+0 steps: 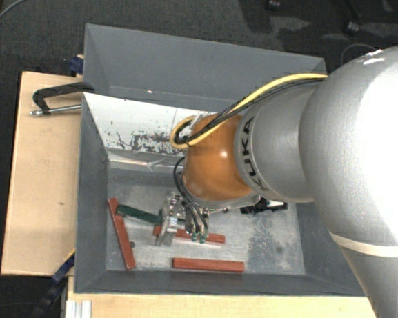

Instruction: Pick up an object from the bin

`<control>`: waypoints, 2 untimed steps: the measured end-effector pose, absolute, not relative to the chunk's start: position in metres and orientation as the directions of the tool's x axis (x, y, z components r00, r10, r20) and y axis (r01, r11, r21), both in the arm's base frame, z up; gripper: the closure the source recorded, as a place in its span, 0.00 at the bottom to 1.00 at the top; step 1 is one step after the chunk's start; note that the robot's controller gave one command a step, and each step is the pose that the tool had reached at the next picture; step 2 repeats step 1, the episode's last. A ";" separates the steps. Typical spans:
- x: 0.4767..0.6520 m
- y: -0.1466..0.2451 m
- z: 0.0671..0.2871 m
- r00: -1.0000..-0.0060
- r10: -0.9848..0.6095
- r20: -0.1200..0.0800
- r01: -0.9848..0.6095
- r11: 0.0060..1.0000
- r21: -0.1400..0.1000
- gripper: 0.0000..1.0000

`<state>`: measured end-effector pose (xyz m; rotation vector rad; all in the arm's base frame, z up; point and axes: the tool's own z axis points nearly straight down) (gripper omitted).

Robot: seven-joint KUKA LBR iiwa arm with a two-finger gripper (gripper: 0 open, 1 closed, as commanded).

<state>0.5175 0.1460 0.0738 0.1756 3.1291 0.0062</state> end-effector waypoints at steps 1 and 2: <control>0.514 0.157 0.234 -0.995 0.098 -0.013 0.098 0.995 0.006 1.00; 0.514 0.157 0.234 -0.995 0.098 -0.013 0.098 0.995 0.006 1.00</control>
Offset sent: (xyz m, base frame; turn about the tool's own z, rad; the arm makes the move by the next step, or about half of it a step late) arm -0.0058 0.0097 0.1548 -0.0120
